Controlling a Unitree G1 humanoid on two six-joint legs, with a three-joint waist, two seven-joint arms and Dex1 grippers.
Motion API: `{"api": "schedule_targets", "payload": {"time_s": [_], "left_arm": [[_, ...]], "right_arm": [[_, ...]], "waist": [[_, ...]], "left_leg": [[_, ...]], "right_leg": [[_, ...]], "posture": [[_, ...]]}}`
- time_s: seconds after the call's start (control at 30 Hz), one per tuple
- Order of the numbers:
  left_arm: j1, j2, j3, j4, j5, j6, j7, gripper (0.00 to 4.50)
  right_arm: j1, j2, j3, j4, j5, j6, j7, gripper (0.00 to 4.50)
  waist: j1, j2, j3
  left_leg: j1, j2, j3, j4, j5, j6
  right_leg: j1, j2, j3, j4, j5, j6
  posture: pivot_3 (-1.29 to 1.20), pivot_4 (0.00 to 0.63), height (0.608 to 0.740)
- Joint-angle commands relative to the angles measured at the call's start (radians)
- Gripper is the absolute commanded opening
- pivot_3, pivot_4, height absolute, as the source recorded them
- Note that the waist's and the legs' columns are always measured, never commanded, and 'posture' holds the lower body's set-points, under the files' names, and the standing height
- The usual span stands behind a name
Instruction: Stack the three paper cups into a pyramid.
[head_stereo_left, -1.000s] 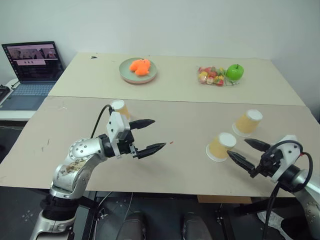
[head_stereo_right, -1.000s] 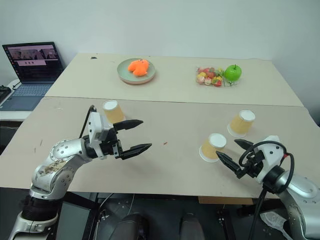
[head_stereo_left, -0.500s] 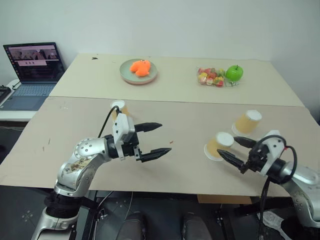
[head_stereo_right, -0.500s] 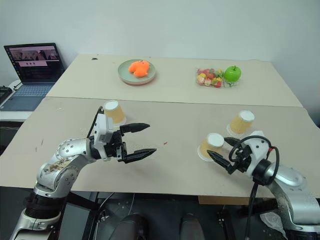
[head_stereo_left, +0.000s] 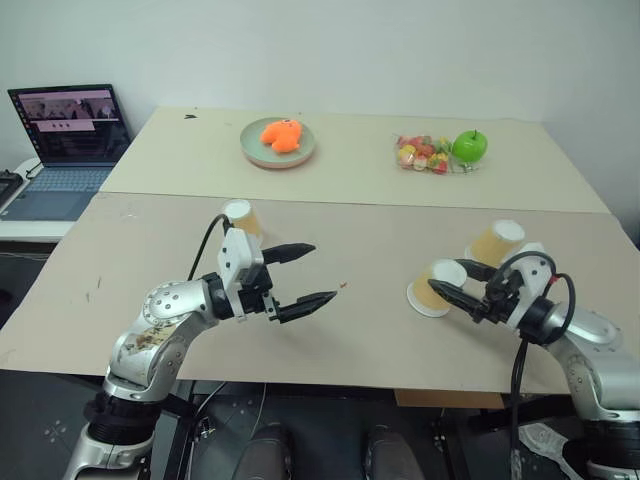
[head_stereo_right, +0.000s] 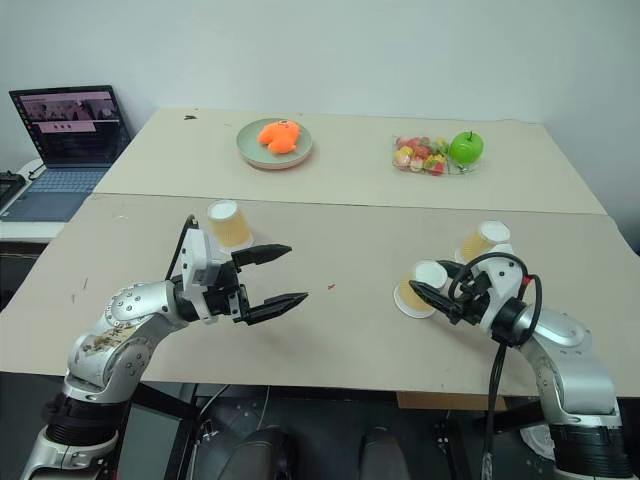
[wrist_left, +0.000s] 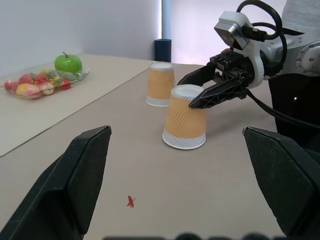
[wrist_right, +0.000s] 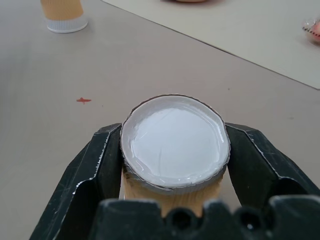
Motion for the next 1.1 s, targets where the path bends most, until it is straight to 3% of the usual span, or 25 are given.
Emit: {"api": "schedule_targets", "payload": {"time_s": [0.03, 0.27, 0.53, 0.9, 0.97, 1.03, 1.1], "left_arm": [[0.023, 0.051, 0.061, -0.032, -0.04, 0.037, -0.008, 4.5], [0.125, 0.153, 0.138, -0.009, -0.051, 0.047, -0.056, 4.5], [0.18, 0.144, 0.188, -0.074, -0.057, 0.048, -0.001, 4.5], [0.264, 0.121, 0.21, -0.183, -0.071, 0.058, 0.077, 4.5], [0.268, 0.119, 0.209, -0.189, -0.073, 0.059, 0.084, 4.5], [0.266, 0.116, 0.204, -0.188, -0.075, 0.059, 0.092, 4.5], [0.256, 0.113, 0.194, -0.181, -0.077, 0.057, 0.093, 4.5]], "right_arm": [[-0.06, 0.007, 0.008, 0.014, -0.002, -0.024, 0.01, 2.75], [-0.226, 0.071, 0.102, 0.061, 0.007, -0.003, 0.056, 2.75], [-0.487, 0.219, 0.305, 0.322, -0.072, -0.08, 0.216, 2.75], [-0.7, 0.331, 0.352, 0.698, -0.17, -0.253, 0.345, 2.75], [-0.705, 0.334, 0.354, 0.718, -0.169, -0.244, 0.382, 3.73], [-0.704, 0.332, 0.361, 0.726, -0.189, -0.249, 0.382, 4.27], [-0.701, 0.324, 0.355, 0.714, -0.181, -0.203, 0.398, 4.41]], "waist": [[-0.003, 0.0, 0.0], [-0.019, 0.001, 0.004], [-0.021, 0.001, 0.007], [-0.025, 0.002, 0.014], [-0.025, 0.003, 0.014], [-0.025, 0.003, 0.014], [-0.026, 0.003, 0.014]], "left_leg": [[0.0, 0.0, 0.0, 0.0, 0.0, 0.0], [0.0, 0.001, 0.0, 0.0, 0.0, 0.0], [0.0, 0.001, -0.001, -0.001, 0.0, -0.001], [-0.001, 0.001, -0.001, -0.001, 0.002, -0.003], [-0.001, 0.001, -0.001, -0.001, 0.002, -0.003], [-0.001, 0.001, -0.001, -0.001, 0.001, -0.003], [-0.001, 0.001, -0.001, -0.001, 0.002, -0.003]], "right_leg": [[0.0, 0.0, 0.0, 0.0, 0.0, 0.0], [-0.001, 0.0, 0.0, 0.001, 0.0, 0.0], [-0.002, 0.0, -0.001, 0.001, 0.0, 0.0], [-0.004, 0.0, -0.001, 0.003, 0.001, -0.001], [-0.004, 0.0, -0.001, 0.002, 0.001, -0.001], [-0.004, 0.0, -0.001, 0.002, 0.001, -0.001], [-0.005, 0.0, -0.001, 0.002, 0.001, -0.001]], "posture": [[0.0, 0.15, 0.676], [0.0, 0.15, 0.676], [0.0, 0.15, 0.676], [0.0, 0.15, 0.676], [0.0, 0.15, 0.676], [0.0, 0.15, 0.676], [0.0, 0.15, 0.676]]}}
